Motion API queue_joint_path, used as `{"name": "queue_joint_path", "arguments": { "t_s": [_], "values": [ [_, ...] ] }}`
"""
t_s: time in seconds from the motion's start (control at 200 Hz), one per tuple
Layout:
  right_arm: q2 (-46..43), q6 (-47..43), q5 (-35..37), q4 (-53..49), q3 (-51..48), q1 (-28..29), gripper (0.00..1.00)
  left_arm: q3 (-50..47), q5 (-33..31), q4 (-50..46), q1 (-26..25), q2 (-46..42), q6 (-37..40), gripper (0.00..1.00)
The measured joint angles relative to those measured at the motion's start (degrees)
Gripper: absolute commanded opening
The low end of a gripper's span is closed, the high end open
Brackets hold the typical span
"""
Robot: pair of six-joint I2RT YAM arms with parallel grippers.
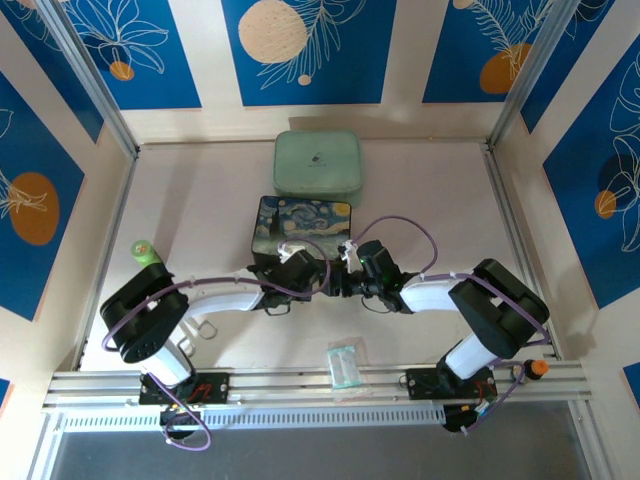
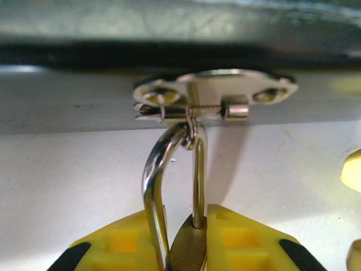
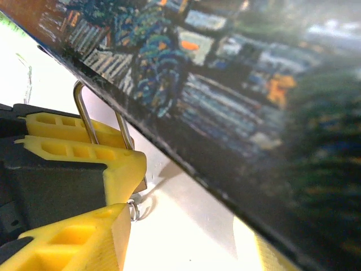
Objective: Unlock the padlock with the key
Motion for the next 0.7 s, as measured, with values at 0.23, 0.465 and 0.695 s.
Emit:
{"name": "queue_joint_path", "arguments": {
  "t_s": [0.23,0.465,0.695],
  "values": [
    [0.0,0.13,0.17,-0.09,-0.02,-0.17,0.52,-0.42,0.28,1.05,0.17,0.79,0.5,0.25],
    [0.0,0.22,0.2,-0.09,-0.11,-0.22,0.52,0.76,-1.01,0.87,-0.24,2.54,0.87,0.24],
    [0.0,0.37,0.2,-0.13,-0.2,-0.24,0.52,2.01,-2.82,-2.64,-0.57,2.84,1.88,0.23]
  ]
}}
